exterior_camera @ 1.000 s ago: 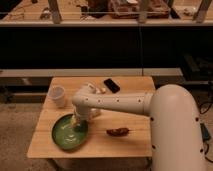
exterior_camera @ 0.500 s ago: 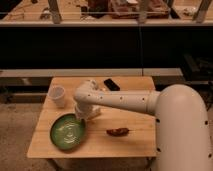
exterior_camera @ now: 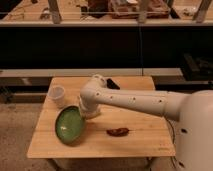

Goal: Pick up the ceramic bowl

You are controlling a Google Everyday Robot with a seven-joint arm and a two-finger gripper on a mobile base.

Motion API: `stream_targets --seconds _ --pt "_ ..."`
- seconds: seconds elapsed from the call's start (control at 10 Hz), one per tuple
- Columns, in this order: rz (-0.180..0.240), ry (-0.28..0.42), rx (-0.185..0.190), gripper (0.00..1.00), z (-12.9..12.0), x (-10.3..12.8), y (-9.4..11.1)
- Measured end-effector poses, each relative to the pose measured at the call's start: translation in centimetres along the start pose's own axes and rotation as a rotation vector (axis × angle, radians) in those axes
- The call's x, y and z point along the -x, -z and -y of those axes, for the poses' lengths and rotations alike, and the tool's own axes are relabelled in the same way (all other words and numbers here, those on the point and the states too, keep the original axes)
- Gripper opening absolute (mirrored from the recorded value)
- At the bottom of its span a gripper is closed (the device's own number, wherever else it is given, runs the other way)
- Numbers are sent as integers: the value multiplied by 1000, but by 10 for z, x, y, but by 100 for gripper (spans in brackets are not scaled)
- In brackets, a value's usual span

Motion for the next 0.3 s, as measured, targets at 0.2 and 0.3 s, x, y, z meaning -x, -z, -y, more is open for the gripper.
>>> stream_targets --seconds 0.2,0.3 --pt "-46 1 -24 13 -9 0 33" --pt "-60 4 -33 13 -12 0 39"
